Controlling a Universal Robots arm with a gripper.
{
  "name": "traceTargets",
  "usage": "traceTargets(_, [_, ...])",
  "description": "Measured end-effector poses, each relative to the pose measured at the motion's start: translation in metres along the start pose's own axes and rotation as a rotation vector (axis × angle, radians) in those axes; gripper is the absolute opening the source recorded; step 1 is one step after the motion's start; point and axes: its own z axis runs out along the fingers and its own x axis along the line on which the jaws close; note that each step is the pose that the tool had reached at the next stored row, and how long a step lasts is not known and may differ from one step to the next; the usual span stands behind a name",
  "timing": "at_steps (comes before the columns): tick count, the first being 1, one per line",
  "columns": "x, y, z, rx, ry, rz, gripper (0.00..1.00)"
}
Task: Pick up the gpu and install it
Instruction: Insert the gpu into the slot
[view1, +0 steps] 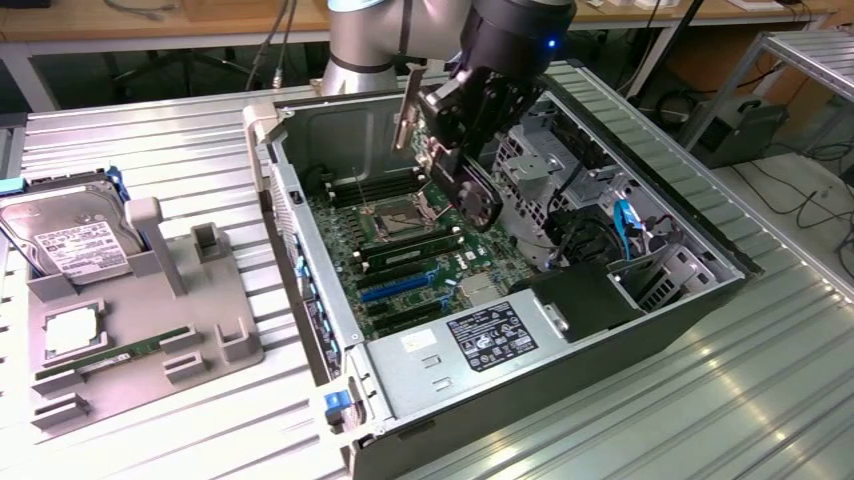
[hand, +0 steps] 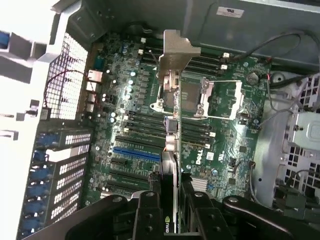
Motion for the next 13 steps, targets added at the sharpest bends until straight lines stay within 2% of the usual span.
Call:
traceTargets(2, [0.0,0.0,0.0004,0.0037,0.0031,-0.068,0.26])
traceTargets(4, [-0.0001,-0.0001,0.0012,0.0083,0.0028,-0.133,0.26])
traceTargets(11, [-0.0002,-0.0003,0.0028,0.0169,0.0004,-0.253,0.26])
traceTargets(13, [-0.0002,-0.0003,0.0037,0.0214,-0.0007,-0.316,0.26])
